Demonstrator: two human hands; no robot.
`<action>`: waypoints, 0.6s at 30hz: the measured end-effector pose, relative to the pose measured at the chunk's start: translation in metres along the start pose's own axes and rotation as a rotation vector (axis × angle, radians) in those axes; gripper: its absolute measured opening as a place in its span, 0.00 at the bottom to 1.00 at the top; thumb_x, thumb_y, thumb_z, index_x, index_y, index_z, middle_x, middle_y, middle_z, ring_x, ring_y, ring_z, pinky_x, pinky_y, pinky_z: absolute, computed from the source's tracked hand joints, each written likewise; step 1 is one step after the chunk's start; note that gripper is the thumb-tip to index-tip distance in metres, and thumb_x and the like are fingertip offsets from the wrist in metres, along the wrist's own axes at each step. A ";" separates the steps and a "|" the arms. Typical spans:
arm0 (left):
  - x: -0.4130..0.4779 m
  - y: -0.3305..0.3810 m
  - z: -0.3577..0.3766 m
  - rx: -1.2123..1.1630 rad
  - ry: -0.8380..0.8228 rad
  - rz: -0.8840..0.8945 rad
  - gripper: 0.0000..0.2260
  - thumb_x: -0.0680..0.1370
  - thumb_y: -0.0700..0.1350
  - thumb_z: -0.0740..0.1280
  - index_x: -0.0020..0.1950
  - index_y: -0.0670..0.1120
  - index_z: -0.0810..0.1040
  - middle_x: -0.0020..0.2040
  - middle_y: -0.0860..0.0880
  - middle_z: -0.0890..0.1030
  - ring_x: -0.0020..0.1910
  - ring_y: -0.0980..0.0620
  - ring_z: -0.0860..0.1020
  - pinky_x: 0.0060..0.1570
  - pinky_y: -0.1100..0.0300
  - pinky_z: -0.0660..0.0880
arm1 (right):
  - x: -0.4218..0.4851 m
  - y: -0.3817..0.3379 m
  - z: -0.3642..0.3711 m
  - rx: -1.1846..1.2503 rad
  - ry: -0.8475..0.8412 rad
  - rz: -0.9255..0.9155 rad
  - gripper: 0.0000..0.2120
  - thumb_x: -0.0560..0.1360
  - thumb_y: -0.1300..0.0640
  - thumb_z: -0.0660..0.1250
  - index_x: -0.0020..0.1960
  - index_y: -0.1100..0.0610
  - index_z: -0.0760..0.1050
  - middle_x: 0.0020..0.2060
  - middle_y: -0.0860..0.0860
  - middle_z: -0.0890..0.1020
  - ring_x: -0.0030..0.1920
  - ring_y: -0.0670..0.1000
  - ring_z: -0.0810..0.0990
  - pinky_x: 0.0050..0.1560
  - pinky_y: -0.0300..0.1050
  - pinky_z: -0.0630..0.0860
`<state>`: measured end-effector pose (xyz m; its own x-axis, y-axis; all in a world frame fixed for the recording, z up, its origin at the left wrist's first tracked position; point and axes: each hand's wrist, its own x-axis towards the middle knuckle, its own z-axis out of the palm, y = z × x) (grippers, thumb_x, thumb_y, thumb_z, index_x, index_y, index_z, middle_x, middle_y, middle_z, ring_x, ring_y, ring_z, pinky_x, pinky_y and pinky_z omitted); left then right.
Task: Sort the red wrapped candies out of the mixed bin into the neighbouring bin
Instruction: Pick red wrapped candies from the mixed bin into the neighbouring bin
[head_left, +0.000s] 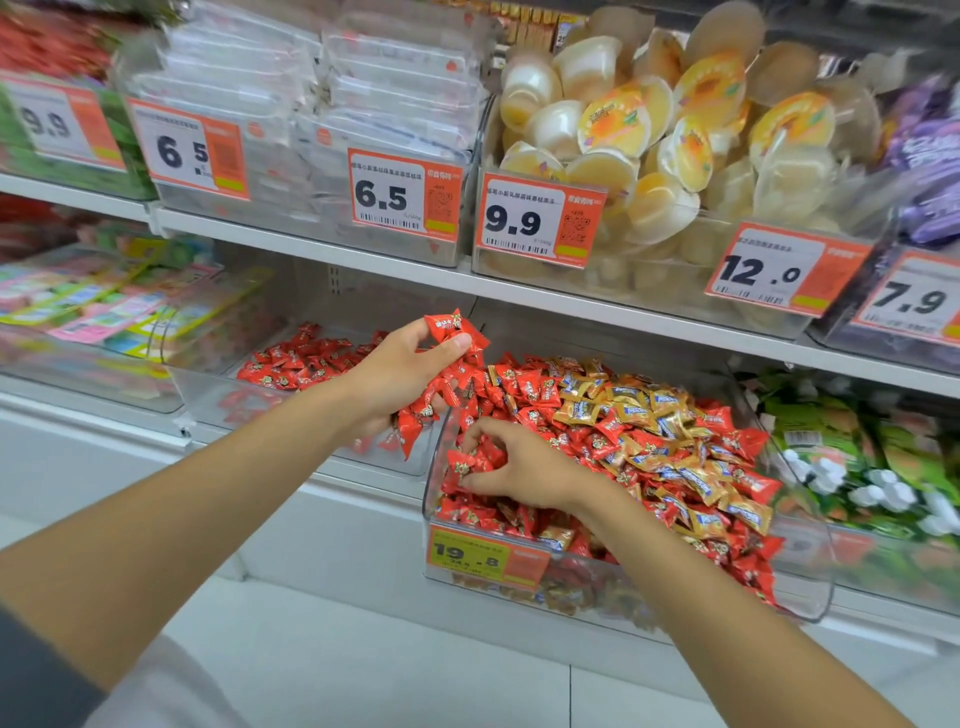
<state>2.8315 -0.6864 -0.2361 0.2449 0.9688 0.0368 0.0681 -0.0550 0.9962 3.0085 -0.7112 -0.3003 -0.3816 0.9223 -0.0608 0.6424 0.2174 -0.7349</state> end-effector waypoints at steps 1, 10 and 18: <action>0.001 -0.001 -0.002 0.001 0.003 -0.004 0.05 0.80 0.49 0.65 0.53 0.49 0.77 0.37 0.51 0.81 0.28 0.59 0.77 0.28 0.65 0.74 | 0.001 -0.001 -0.003 -0.005 -0.003 0.005 0.14 0.72 0.58 0.74 0.55 0.56 0.74 0.31 0.46 0.68 0.27 0.41 0.64 0.32 0.39 0.64; 0.002 -0.003 -0.006 0.037 0.009 -0.009 0.08 0.80 0.50 0.64 0.56 0.48 0.77 0.41 0.51 0.81 0.27 0.60 0.78 0.28 0.66 0.74 | 0.005 0.001 0.028 -0.132 0.002 0.012 0.20 0.67 0.50 0.78 0.51 0.52 0.70 0.44 0.49 0.76 0.41 0.51 0.73 0.41 0.48 0.71; 0.002 -0.006 -0.009 0.031 0.000 -0.018 0.10 0.80 0.50 0.65 0.57 0.47 0.76 0.39 0.50 0.81 0.26 0.59 0.77 0.27 0.65 0.73 | -0.006 -0.003 -0.003 0.099 0.064 0.007 0.12 0.71 0.61 0.73 0.46 0.52 0.70 0.41 0.50 0.76 0.34 0.51 0.69 0.34 0.45 0.68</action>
<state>2.8231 -0.6825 -0.2411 0.2429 0.9699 0.0190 0.1023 -0.0451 0.9937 3.0112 -0.7162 -0.2955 -0.3327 0.9427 -0.0252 0.5751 0.1816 -0.7977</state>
